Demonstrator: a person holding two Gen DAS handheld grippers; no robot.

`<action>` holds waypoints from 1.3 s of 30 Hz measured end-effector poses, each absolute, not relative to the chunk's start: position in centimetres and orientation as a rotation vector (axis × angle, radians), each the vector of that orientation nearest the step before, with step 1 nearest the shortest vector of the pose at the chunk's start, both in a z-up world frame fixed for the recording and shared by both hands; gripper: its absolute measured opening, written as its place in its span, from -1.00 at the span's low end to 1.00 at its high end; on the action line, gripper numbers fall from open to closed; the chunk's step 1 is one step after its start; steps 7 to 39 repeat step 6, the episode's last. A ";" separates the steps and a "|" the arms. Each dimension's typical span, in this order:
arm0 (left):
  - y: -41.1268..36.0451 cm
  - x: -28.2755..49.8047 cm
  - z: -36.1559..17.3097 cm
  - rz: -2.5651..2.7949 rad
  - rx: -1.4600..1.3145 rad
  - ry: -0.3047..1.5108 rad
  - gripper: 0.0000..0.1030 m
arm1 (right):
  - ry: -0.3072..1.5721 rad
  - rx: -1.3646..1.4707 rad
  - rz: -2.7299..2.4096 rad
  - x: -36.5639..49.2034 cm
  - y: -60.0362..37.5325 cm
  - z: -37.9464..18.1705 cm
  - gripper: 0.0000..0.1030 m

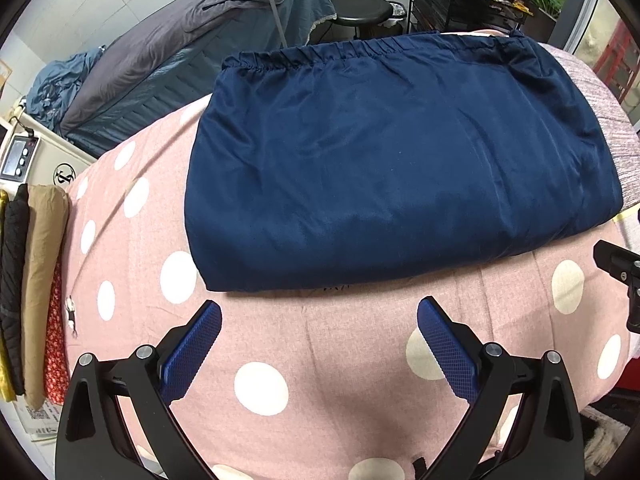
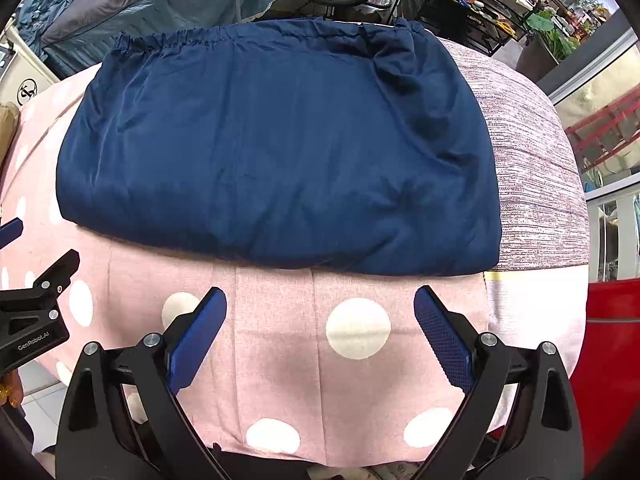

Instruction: Fold large clothes

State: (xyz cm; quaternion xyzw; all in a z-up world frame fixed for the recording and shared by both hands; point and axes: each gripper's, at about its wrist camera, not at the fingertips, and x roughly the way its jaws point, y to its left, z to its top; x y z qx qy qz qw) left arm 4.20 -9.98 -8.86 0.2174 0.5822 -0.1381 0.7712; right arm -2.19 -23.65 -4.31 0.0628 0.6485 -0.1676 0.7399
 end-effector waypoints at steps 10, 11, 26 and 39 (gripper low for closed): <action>-9.9 4.3 -9.0 -0.291 0.471 1.275 0.87 | 1.423 0.133 -0.366 -2.2 -23.5 -4.3 0.81; -9.9 4.3 -9.0 -0.291 0.471 1.275 0.87 | 1.423 0.133 -0.366 -2.2 -23.5 -4.3 0.81; -9.9 4.3 -9.0 -0.291 0.471 1.275 0.87 | 1.423 0.133 -0.366 -2.2 -23.5 -4.3 0.81; -9.9 4.3 -9.0 -0.291 0.471 1.275 0.87 | 1.423 0.133 -0.366 -2.2 -23.5 -4.3 0.81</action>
